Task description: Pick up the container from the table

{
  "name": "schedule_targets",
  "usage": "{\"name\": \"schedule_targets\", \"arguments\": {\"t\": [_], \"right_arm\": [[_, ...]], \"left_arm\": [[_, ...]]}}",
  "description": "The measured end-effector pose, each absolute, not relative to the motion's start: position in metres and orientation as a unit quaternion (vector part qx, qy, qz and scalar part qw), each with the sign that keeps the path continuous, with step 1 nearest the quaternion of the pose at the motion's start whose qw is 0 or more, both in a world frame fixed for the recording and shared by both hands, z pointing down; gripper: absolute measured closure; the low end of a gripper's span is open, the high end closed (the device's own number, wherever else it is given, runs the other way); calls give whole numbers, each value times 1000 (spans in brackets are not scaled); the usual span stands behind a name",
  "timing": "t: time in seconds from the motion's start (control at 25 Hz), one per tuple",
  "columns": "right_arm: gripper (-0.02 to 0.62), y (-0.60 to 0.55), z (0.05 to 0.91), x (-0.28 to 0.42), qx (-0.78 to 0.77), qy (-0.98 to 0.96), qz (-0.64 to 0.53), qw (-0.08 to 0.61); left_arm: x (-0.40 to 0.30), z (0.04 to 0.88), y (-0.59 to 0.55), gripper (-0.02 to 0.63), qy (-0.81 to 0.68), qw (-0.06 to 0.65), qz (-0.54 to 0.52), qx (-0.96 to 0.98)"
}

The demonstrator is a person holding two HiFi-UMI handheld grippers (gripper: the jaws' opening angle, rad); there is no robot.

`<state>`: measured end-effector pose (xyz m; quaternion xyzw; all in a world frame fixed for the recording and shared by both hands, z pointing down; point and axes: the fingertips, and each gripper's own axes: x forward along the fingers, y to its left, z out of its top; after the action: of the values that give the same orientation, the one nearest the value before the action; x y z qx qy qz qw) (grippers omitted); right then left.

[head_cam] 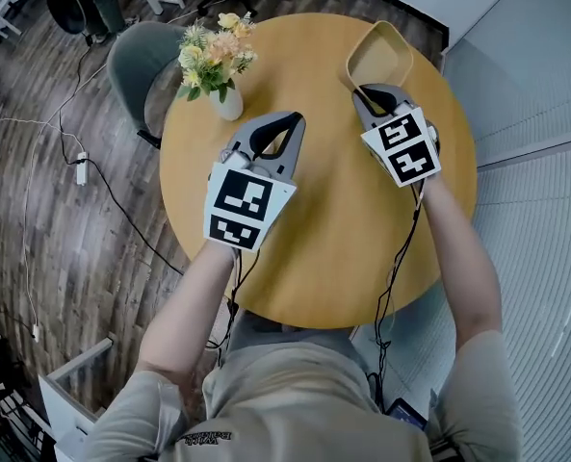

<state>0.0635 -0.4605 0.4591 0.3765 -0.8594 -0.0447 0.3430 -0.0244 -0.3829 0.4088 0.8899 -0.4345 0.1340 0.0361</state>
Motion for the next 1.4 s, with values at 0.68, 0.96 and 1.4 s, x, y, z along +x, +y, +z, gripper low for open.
{"name": "schedule_targets", "arguments": {"t": [0.68, 0.96, 1.4], "right_arm": [[558, -330, 272, 85, 452, -875, -100, 144], [558, -281, 246, 89, 455, -879, -102, 103], [558, -243, 257, 104, 476, -871, -79, 94]], "left_arm": [[-34, 285, -310, 584, -435, -53, 67, 897], [-31, 257, -276, 584, -429, -77, 50, 899], [-33, 273, -244, 584, -424, -55, 67, 901]]}}
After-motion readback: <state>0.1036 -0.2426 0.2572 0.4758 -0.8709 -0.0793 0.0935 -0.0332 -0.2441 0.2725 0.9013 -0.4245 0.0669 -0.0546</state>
